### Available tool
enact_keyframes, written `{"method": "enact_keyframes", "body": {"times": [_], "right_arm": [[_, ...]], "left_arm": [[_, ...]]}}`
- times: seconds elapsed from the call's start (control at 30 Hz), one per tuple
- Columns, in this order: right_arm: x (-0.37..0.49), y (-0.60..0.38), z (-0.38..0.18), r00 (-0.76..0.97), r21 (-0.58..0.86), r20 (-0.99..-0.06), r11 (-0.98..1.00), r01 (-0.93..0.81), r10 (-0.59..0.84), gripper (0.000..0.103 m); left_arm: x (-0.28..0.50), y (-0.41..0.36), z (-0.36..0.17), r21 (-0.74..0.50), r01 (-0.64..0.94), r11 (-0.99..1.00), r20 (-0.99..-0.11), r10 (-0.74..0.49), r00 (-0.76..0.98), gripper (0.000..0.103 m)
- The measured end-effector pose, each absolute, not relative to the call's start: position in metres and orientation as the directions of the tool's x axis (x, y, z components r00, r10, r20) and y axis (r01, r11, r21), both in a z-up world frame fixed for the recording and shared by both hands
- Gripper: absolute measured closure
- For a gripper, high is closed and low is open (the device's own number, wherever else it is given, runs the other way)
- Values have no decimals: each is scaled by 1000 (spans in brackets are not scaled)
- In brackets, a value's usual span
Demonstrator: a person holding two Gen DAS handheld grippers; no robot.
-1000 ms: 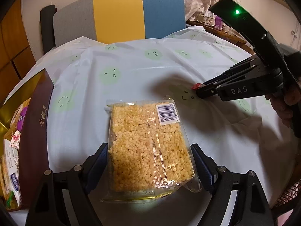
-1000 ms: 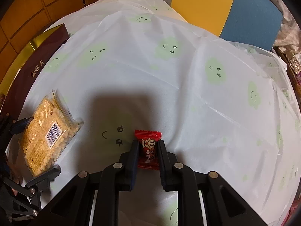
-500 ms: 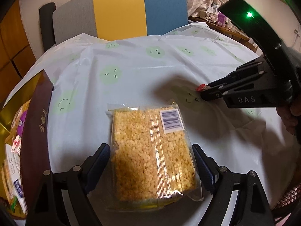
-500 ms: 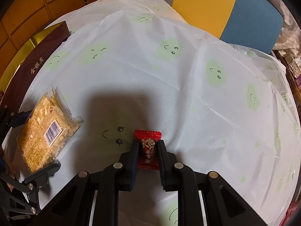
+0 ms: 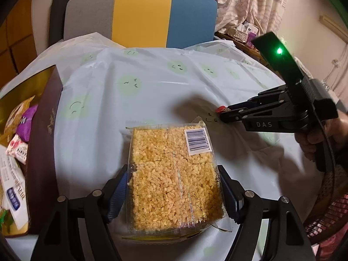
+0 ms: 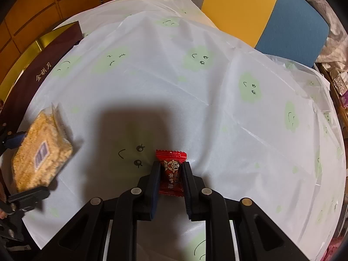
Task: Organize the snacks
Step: 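Lift the rice-cracker pack with the left tool and carry it toward the gold tin, then lower the rice-cracker pack into the gold tin and open the left tool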
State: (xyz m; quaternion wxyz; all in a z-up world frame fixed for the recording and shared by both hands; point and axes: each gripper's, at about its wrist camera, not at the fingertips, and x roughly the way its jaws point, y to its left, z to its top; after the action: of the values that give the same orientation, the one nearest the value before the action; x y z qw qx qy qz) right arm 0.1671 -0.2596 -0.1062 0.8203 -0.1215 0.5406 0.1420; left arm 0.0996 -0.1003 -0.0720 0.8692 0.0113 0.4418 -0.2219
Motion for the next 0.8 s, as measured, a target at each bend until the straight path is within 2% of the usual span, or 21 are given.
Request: {"method": "enact_keyframes", "body": {"times": [0.47, 0.8], "right_arm": [[158, -250, -106, 394, -87, -916, 920, -383, 77, 84], [156, -246, -106, 401, -100, -913, 917, -385, 69, 84]], "left_arm": [[81, -89, -46, -202, 387, 899, -748, -397, 531, 27], [88, -30, -17, -263, 239, 935, -719, -355, 598, 27]]}}
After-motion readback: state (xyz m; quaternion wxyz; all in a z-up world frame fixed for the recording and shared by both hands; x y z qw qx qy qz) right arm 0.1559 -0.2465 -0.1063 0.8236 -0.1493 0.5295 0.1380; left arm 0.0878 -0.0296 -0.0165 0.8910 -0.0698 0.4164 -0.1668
